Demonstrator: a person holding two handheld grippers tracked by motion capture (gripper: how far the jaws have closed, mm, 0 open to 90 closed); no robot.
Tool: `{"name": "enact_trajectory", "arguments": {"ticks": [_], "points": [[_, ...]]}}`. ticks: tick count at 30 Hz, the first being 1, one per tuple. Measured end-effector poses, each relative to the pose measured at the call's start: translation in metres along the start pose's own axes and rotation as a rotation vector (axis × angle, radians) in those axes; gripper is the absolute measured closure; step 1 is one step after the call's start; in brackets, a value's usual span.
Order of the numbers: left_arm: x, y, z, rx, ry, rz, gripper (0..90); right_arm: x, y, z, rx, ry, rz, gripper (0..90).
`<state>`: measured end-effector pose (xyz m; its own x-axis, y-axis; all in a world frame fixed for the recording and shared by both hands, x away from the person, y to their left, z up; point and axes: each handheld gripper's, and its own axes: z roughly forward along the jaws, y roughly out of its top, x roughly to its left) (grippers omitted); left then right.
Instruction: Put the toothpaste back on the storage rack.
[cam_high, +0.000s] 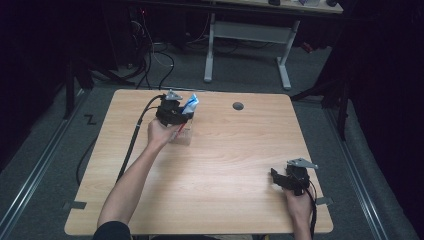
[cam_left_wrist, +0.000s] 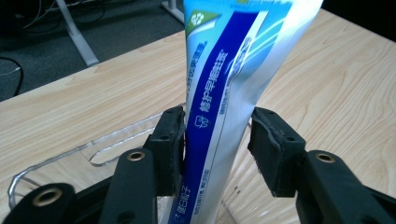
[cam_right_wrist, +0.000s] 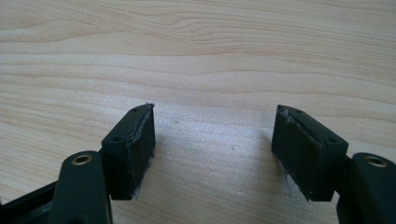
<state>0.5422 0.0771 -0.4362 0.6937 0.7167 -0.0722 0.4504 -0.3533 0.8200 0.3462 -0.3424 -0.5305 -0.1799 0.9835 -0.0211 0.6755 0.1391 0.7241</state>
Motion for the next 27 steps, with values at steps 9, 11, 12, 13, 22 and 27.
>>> {"name": "enact_trajectory", "arguments": {"ticks": [9,11,12,13,22,27], "points": [[-0.001,0.006,-0.017,-0.035,0.019,0.017,48.5,0.0,0.0,0.0,0.0,0.0,0.0,30.5],[-0.002,0.007,-0.02,-0.035,0.023,0.024,47.3,0.0,0.0,0.0,0.0,0.0,0.0,30.5],[-0.002,0.008,-0.021,-0.04,0.024,0.024,46.8,0.0,0.0,0.0,0.0,0.0,0.0,30.5],[-0.003,0.008,-0.022,-0.042,0.023,0.025,46.0,0.0,0.0,0.0,0.0,0.0,0.0,30.5],[-0.006,0.012,-0.033,-0.056,0.029,0.024,40.8,0.0,0.0,0.0,0.0,0.0,0.0,30.5],[-0.006,0.014,-0.041,-0.068,0.034,0.024,39.8,0.0,0.0,0.0,0.0,0.0,0.0,30.5]]}}
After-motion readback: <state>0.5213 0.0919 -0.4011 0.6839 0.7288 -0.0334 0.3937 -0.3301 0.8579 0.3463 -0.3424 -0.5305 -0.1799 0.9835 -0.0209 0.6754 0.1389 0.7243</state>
